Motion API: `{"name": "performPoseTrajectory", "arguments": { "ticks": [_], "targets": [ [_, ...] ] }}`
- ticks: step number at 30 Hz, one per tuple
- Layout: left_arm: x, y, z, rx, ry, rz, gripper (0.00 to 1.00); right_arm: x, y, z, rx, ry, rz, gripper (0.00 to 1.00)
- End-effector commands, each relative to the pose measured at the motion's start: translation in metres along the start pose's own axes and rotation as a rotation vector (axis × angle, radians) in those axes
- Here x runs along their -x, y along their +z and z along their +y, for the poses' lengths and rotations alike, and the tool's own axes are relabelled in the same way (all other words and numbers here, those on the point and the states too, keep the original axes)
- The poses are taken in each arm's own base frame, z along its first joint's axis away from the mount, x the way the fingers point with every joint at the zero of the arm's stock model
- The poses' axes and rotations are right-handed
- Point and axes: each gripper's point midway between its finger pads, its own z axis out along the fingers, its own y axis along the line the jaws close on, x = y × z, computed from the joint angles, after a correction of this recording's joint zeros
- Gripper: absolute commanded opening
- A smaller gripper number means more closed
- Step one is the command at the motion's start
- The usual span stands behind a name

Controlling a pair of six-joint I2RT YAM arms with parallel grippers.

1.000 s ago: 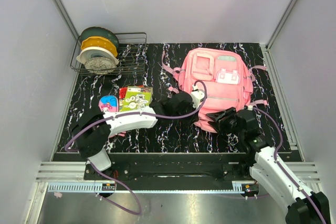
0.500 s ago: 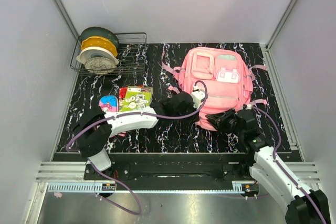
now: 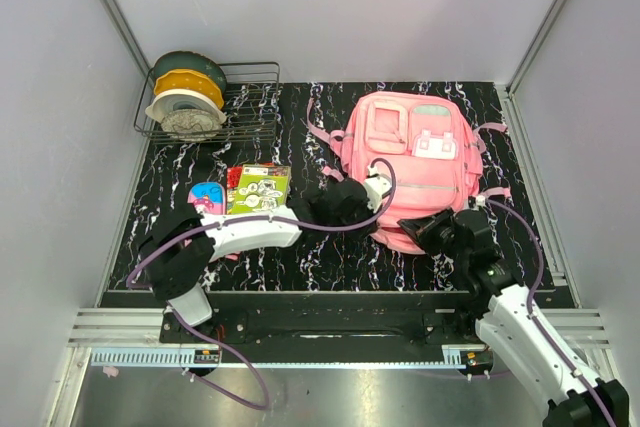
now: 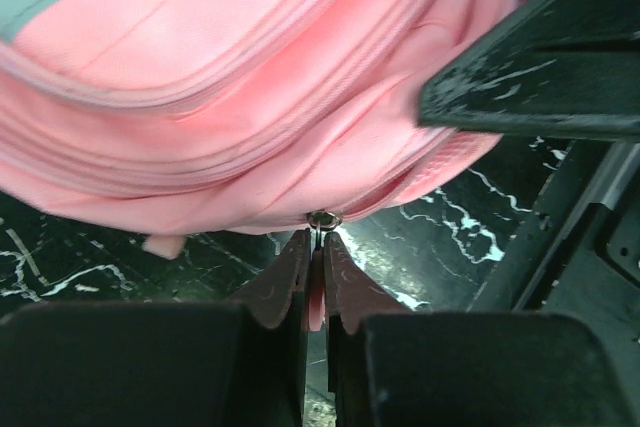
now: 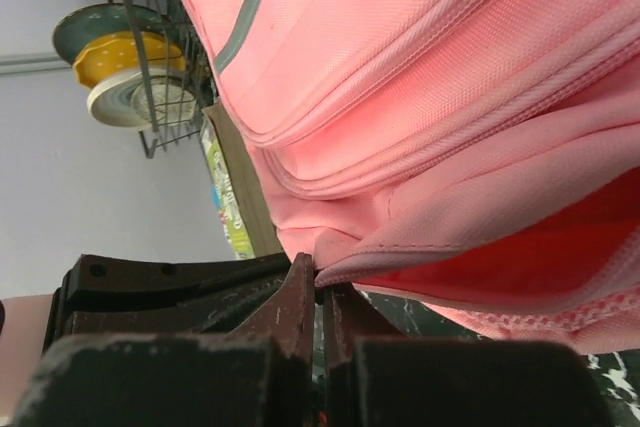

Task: Pack the student bag
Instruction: Unzip the student bag at the center of the board.

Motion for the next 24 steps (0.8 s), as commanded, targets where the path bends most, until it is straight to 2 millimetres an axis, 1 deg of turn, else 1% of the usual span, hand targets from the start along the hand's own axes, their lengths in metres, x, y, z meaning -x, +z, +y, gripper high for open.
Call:
{"name": "performPoseTrajectory", "arguments": {
  "ticks": [1,2,4,5,7,8,10,11,13,14,15,17,18,19,20,21,22,23,24],
  "targets": [
    [0.016,-0.024,0.039,0.136,0.022,-0.054,0.00,0.028,-0.011,0.010,-0.042,-0.123,-0.136,0.00],
    [0.016,-0.028,0.054,0.166,0.006,-0.057,0.00,0.031,-0.014,0.010,-0.043,-0.131,-0.160,0.00],
    [0.014,-0.035,0.070,0.205,-0.002,-0.059,0.00,0.037,-0.019,0.008,-0.065,-0.155,-0.190,0.00],
    [0.016,-0.039,0.084,0.233,-0.014,-0.062,0.00,0.039,-0.022,0.009,-0.066,-0.163,-0.204,0.00],
    [0.018,-0.044,0.097,0.266,-0.016,-0.065,0.00,0.041,-0.028,0.010,-0.084,-0.195,-0.212,0.00],
    [0.020,-0.046,0.108,0.290,-0.030,-0.067,0.00,0.044,-0.030,0.011,-0.087,-0.203,-0.226,0.00],
    [0.029,-0.049,0.119,0.311,-0.046,-0.083,0.00,0.046,-0.036,0.013,-0.096,-0.227,-0.236,0.00],
    [0.032,-0.051,0.128,0.328,-0.056,-0.086,0.00,0.049,-0.039,0.017,-0.089,-0.233,-0.255,0.00],
    [0.039,-0.052,0.137,0.354,-0.066,-0.093,0.00,0.051,-0.045,0.021,-0.089,-0.246,-0.263,0.00],
    [0.046,-0.053,0.143,0.363,-0.071,-0.105,0.00,0.052,-0.048,0.024,-0.080,-0.252,-0.270,0.00],
    [0.045,-0.050,0.146,0.370,-0.073,-0.095,0.00,0.053,-0.049,0.027,-0.076,-0.264,-0.274,0.00],
    [0.052,-0.050,0.153,0.392,-0.082,-0.106,0.00,0.053,-0.052,0.033,-0.061,-0.270,-0.271,0.00],
    [0.051,-0.049,0.157,0.407,-0.088,-0.101,0.00,0.052,-0.051,0.035,-0.055,-0.274,-0.264,0.00],
    [0.053,-0.048,0.157,0.406,-0.093,-0.102,0.00,0.051,-0.051,0.039,-0.039,-0.275,-0.259,0.00],
    [0.059,-0.047,0.157,0.399,-0.094,-0.110,0.00,0.048,-0.049,0.040,-0.036,-0.278,-0.242,0.00],
    [0.059,-0.047,0.155,0.387,-0.091,-0.104,0.05,0.046,-0.048,0.042,-0.025,-0.281,-0.230,0.00],
    [0.061,-0.045,0.149,0.353,-0.091,-0.108,0.12,0.045,-0.046,0.045,-0.014,-0.280,-0.224,0.00],
    [0.060,-0.043,0.147,0.337,-0.093,-0.110,0.27,0.042,-0.042,0.045,-0.013,-0.278,-0.201,0.00],
    [0.064,-0.043,0.144,0.323,-0.091,-0.127,0.35,0.041,-0.039,0.046,-0.005,-0.271,-0.195,0.00]
  ]
}}
